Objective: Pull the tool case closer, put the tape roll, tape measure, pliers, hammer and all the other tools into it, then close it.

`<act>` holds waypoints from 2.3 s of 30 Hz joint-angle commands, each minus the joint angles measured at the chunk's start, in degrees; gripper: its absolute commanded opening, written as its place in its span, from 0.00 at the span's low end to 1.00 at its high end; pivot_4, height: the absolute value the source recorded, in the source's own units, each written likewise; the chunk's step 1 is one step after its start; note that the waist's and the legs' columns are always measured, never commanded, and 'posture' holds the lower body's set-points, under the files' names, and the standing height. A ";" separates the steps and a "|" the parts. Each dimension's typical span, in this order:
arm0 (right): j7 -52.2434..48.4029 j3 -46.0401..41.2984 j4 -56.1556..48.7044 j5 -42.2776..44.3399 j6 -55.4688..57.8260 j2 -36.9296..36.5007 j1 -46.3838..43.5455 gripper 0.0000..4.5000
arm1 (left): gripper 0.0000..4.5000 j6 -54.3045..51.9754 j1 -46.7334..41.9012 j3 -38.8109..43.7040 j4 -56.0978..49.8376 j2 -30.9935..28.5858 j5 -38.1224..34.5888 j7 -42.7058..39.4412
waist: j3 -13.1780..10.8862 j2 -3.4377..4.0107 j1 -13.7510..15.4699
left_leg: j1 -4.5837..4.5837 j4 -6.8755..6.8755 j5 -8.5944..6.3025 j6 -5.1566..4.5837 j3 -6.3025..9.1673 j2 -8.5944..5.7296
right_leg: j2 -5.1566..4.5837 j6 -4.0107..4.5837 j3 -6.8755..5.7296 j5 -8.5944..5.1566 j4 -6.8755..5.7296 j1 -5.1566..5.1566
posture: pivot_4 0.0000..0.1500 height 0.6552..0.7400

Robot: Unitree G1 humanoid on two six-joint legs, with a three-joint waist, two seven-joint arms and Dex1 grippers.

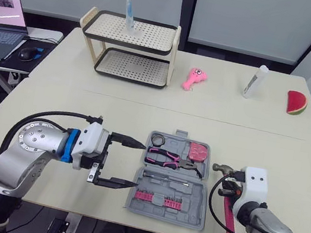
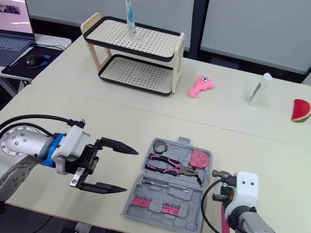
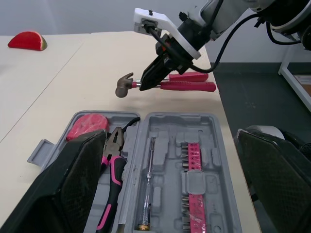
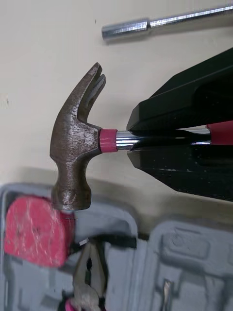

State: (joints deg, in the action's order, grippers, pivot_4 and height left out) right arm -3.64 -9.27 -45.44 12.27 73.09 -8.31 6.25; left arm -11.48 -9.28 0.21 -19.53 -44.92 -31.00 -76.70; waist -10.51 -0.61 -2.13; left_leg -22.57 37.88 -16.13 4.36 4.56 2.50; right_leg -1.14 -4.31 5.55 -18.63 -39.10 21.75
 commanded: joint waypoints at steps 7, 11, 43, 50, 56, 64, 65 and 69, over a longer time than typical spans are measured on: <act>2.60 2.15 4.08 -3.41 -6.14 1.72 0.23 0.04 | 1.00 -0.76 -1.08 -0.86 -2.09 -0.54 0.25 0.43 | 0.00 0.01 -0.26 | 0.01 0.00 0.00 0.00 0.00 0.02 | 0.02 0.01 0.00 0.00 -0.03 0.00 | 1.00 0.94; 2.83 2.71 5.38 -3.82 -6.75 2.36 0.27 0.04 | 1.00 -0.99 -1.15 -1.08 -2.45 -0.53 0.30 0.69 | 0.00 0.01 -0.26 | 0.01 0.00 0.00 0.00 0.00 0.02 | 0.02 0.01 0.00 0.00 -0.04 0.00 | 1.00 0.94; -61.57 19.86 16.99 -9.61 -60.22 -63.85 -16.76 0.90 | 1.00 0.76 1.74 -0.43 -3.30 -0.59 1.19 2.73 | 0.00 -0.09 -1.21 | 0.68 0.04 -0.01 -0.03 -0.04 0.15 | 0.10 0.13 -0.03 -0.04 0.00 -0.64 | 1.00 0.94; -77.39 35.36 32.30 -24.21 -83.49 -58.34 -36.00 0.90 | 1.00 -0.02 1.73 -1.26 -3.83 -0.85 1.27 2.45 | -0.05 -0.09 -1.12 | 0.64 0.04 -0.01 -0.01 -0.09 0.14 | 0.06 0.13 0.00 -0.03 0.04 -0.58 | 1.00 0.94; -82.59 42.67 41.23 -31.35 -95.13 -51.99 -42.87 0.90 | 1.00 -0.06 2.59 -1.65 -4.30 -1.16 2.06 2.31 | -0.06 -0.08 -1.09 | 0.65 0.06 -0.01 -0.01 -0.08 0.12 | 0.03 0.14 0.00 -0.02 0.01 -0.58 | 1.00 0.94; -80.96 46.32 51.37 -38.68 -104.72 -47.19 -45.41 0.90 | 1.00 0.53 3.55 -1.91 -4.96 -1.11 3.60 3.33 | -0.07 -0.08 -1.11 | 0.67 0.07 0.00 -0.01 -0.07 0.09 | 0.00 0.16 0.00 -0.01 -0.01 -0.58 | 1.00 0.94; -80.72 46.44 52.13 -39.12 -105.48 -46.87 -45.47 0.90 | 1.00 0.54 3.58 -1.98 -5.01 -1.05 3.71 3.46 | -0.07 -0.08 -1.12 | 0.67 0.08 0.00 -0.01 -0.07 0.09 | 0.00 0.16 0.00 -0.01 -0.02 -0.58 | 1.00 0.94; -79.87 47.19 56.98 -41.43 -109.37 -44.91 -47.46 0.90 | 1.00 0.59 4.24 -2.28 -5.83 -0.76 4.24 4.34 | -0.07 -0.07 -1.13 | 0.68 0.08 0.00 -0.01 -0.07 0.10 | 0.01 0.18 0.00 0.00 -0.04 -0.58 | 1.00 0.94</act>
State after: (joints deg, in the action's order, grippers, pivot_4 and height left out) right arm -83.67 37.98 10.33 -28.29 -34.33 -53.52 -39.35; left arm -11.85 -5.19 -2.06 -22.86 -45.49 -26.68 -72.95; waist -10.58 -0.68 -3.26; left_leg -21.88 37.97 -16.13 4.35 4.48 2.60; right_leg -1.13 -4.13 5.56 -18.62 -39.14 21.17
